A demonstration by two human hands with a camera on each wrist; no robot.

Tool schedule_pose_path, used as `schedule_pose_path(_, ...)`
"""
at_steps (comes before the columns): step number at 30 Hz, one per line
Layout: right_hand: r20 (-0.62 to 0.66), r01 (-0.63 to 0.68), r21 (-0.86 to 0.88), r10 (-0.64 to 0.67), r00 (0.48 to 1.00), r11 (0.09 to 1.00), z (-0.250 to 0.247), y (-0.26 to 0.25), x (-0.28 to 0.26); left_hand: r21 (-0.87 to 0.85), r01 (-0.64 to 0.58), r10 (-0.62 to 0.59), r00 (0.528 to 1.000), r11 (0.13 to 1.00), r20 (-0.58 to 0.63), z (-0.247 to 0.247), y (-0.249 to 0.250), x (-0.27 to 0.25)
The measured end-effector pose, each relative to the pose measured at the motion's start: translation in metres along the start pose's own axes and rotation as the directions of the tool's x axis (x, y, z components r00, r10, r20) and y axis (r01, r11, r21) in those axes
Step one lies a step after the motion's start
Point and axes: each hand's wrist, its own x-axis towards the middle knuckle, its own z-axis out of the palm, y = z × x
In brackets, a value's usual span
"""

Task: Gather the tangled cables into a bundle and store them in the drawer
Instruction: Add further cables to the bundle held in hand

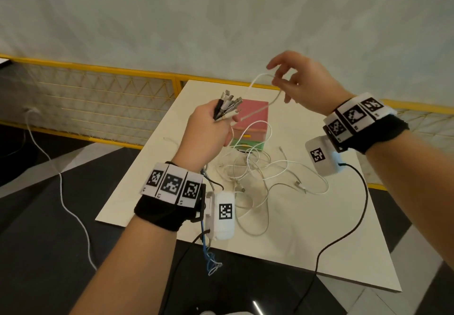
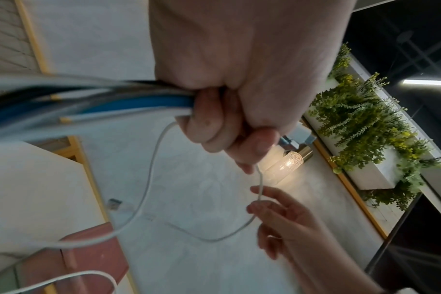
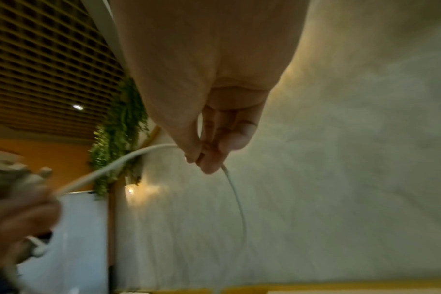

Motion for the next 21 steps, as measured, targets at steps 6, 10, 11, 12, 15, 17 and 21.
schedule_pose_path(6,0.203,0.106,-0.278,-0.050,0.978,0.955,-0.013,-0.053,-0.063,-0.148,-0.027,0.028,1.000,0.989,-0.001,-0.007,0.002,-0.017)
schedule_pose_path(10,0.503,0.096,-0.233,0.035,0.863,0.968,-0.001,-0.072,-0.113,-0.219,0.038,-0.027,0.998,0.975,0.052,-0.012,0.011,-0.030)
schedule_pose_path(11,0.568,0.068,-0.210,0.065,0.820,0.975,0.004,-0.075,-0.122,-0.238,0.048,-0.031,0.996,0.970,0.078,-0.013,0.014,-0.033)
schedule_pose_path(12,0.611,0.054,-0.199,0.081,0.787,0.978,0.008,-0.076,-0.130,-0.250,0.055,-0.029,0.994,0.967,0.109,-0.013,0.016,-0.037)
schedule_pose_path(15,0.586,0.099,-0.224,0.053,0.809,0.970,0.017,-0.076,-0.143,-0.284,0.054,0.011,0.975,0.957,0.221,-0.013,0.019,-0.046)
schedule_pose_path(17,0.492,0.097,-0.240,0.036,0.870,0.966,0.023,-0.075,-0.146,-0.324,0.015,0.082,0.955,0.946,0.285,-0.013,0.021,-0.052)
schedule_pose_path(21,0.393,-0.027,-0.045,0.042,0.919,0.999,0.037,-0.088,-0.152,-0.168,-0.194,0.242,0.908,0.967,0.342,-0.009,0.029,-0.062)
